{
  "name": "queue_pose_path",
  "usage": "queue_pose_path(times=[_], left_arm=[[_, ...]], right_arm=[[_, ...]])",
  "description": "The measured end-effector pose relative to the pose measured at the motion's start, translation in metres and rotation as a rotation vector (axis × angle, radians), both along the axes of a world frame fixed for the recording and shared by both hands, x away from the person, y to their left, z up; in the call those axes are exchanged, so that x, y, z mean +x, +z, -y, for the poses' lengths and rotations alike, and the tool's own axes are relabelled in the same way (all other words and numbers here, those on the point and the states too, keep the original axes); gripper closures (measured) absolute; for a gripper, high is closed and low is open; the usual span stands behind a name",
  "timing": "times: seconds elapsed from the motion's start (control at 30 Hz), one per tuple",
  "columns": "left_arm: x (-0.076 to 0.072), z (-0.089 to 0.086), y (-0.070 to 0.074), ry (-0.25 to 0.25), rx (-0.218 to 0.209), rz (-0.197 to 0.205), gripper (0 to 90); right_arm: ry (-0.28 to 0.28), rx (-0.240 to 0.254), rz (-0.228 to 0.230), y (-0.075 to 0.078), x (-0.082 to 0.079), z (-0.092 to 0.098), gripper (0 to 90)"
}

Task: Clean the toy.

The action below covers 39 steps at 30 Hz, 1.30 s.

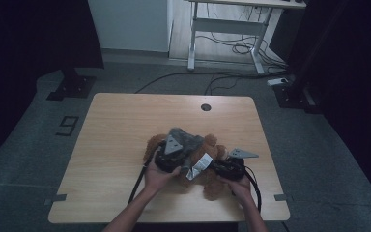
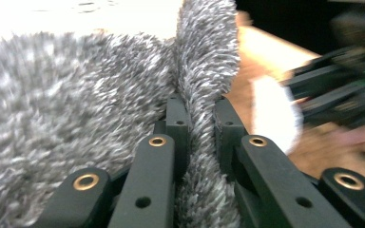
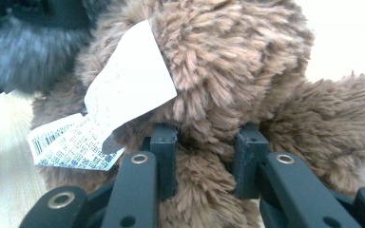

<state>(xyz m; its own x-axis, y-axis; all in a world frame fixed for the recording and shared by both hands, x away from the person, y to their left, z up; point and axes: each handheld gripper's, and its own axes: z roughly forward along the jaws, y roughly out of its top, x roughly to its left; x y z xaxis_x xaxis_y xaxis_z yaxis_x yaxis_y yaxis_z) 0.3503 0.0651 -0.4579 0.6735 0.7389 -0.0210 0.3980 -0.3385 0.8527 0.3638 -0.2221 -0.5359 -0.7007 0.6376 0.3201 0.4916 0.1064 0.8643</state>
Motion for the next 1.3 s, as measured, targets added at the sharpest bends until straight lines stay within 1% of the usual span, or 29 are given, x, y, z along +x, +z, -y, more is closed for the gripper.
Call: queue_pose_path(times=[0.07, 0.1, 0.17, 0.2, 0.27, 0.33, 0.37, 0.4, 0.5, 0.57, 0.6, 0.63, 0.67, 0.73, 0.8, 0.83, 0.87, 0.93, 0.97, 1.0, 1.03, 1.07, 1.1, 1.13, 1.17, 1.2, 1.23, 1.27, 1.3], left_arm=[[0.002, -0.024, 0.002, 0.029, -0.046, -0.020, 80.3], [0.001, -0.035, 0.003, 0.043, -0.066, -0.022, 80.3], [-0.002, -0.053, 0.007, 0.078, -0.068, 0.003, 80.3], [-0.003, -0.061, 0.008, 0.095, -0.065, 0.005, 80.3], [-0.001, -0.075, 0.004, 0.119, -0.073, -0.017, 80.3], [0.002, -0.083, -0.004, 0.137, -0.072, -0.039, 80.2], [0.002, -0.083, -0.004, 0.137, -0.072, -0.039, 80.3], [0.003, -0.087, -0.011, 0.145, -0.093, -0.056, 80.3], [0.004, -0.089, -0.015, 0.153, -0.086, -0.052, 80.3], [0.004, -0.093, -0.017, 0.168, -0.073, -0.054, 80.2], [0.005, -0.100, -0.023, 0.183, -0.081, -0.074, 80.2], [0.005, -0.100, -0.023, 0.183, -0.081, -0.074, 80.2], [0.007, -0.108, -0.032, 0.204, -0.070, -0.106, 80.2], [0.010, -0.114, -0.043, 0.208, -0.100, -0.146, 80.2], [0.011, -0.115, -0.049, 0.204, -0.113, -0.153, 80.2], [0.011, -0.115, -0.049, 0.204, -0.113, -0.153, 80.3], [0.011, -0.116, -0.048, 0.198, -0.128, -0.140, 80.3], [0.009, -0.119, -0.039, 0.194, -0.146, -0.111, 80.4], [0.009, -0.119, -0.039, 0.194, -0.146, -0.111, 80.4], [0.005, -0.119, -0.025, 0.180, -0.156, -0.075, 80.4], [0.005, -0.119, -0.025, 0.180, -0.156, -0.075, 80.4], [0.001, -0.113, -0.010, 0.154, -0.166, -0.042, 80.4], [0.001, -0.113, -0.010, 0.154, -0.166, -0.042, 80.4], [-0.003, -0.100, 0.003, 0.119, -0.164, -0.016, 80.4], [-0.003, -0.100, 0.003, 0.119, -0.164, -0.016, 80.4], [-0.005, -0.082, 0.011, 0.076, -0.151, 0.001, 80.3], [-0.005, -0.082, 0.011, 0.076, -0.151, 0.001, 80.3], [-0.005, -0.060, 0.014, 0.034, -0.152, 0.007, 80.3], [-0.005, -0.048, 0.014, 0.008, -0.152, 0.004, 80.3]], right_arm=[[0.002, 0.007, -0.002, -0.001, 0.000, 0.002, 67.4], [0.005, 0.012, -0.002, -0.001, 0.000, 0.003, 67.4], [0.006, 0.011, -0.003, -0.001, -0.001, 0.003, 67.3], [0.003, 0.013, -0.003, -0.002, -0.001, 0.003, 67.4], [0.002, 0.019, -0.005, -0.002, -0.001, 0.004, 67.4], [0.005, 0.024, -0.006, -0.002, -0.001, 0.003, 67.3], [0.005, 0.028, -0.005, -0.003, -0.001, 0.003, 67.4], [0.005, 0.029, -0.004, -0.003, -0.001, 0.003, 67.4], [0.006, 0.032, -0.002, -0.003, 0.000, 0.002, 67.3], [0.007, 0.034, -0.004, -0.004, 0.000, 0.003, 67.3], [0.006, 0.037, -0.005, -0.004, 0.000, 0.003, 67.3], [0.006, 0.037, -0.005, -0.004, 0.000, 0.003, 67.3], [0.008, 0.040, -0.005, -0.005, 0.001, 0.004, 67.3], [0.005, 0.045, -0.008, -0.006, 0.002, 0.004, 67.3], [0.004, 0.045, -0.009, -0.006, 0.002, 0.004, 67.4], [0.002, 0.042, -0.007, -0.006, 0.002, 0.003, 67.4], [0.001, 0.040, -0.006, -0.006, 0.002, 0.003, 67.3], [-0.015, 0.021, 0.009, -0.005, 0.001, 0.002, 67.0], [-0.015, 0.021, 0.009, -0.005, 0.001, 0.002, 67.0], [-0.016, 0.003, 0.020, -0.004, 0.000, 0.000, 66.9], [-0.016, 0.003, 0.020, -0.004, 0.000, 0.000, 66.9], [-0.017, 0.001, 0.022, -0.004, 0.001, -0.002, 67.0], [-0.017, 0.001, 0.022, -0.004, 0.001, -0.002, 67.0], [-0.019, 0.002, 0.018, -0.004, 0.002, -0.003, 67.0], [-0.020, 0.001, 0.017, -0.004, 0.002, -0.003, 67.0], [-0.022, 0.000, 0.019, -0.004, 0.002, -0.004, 66.9], [-0.022, 0.000, 0.019, -0.004, 0.002, -0.004, 66.9], [-0.025, 0.001, 0.018, -0.004, 0.001, -0.004, 67.0], [-0.026, 0.001, 0.018, -0.004, 0.001, -0.004, 66.9]])
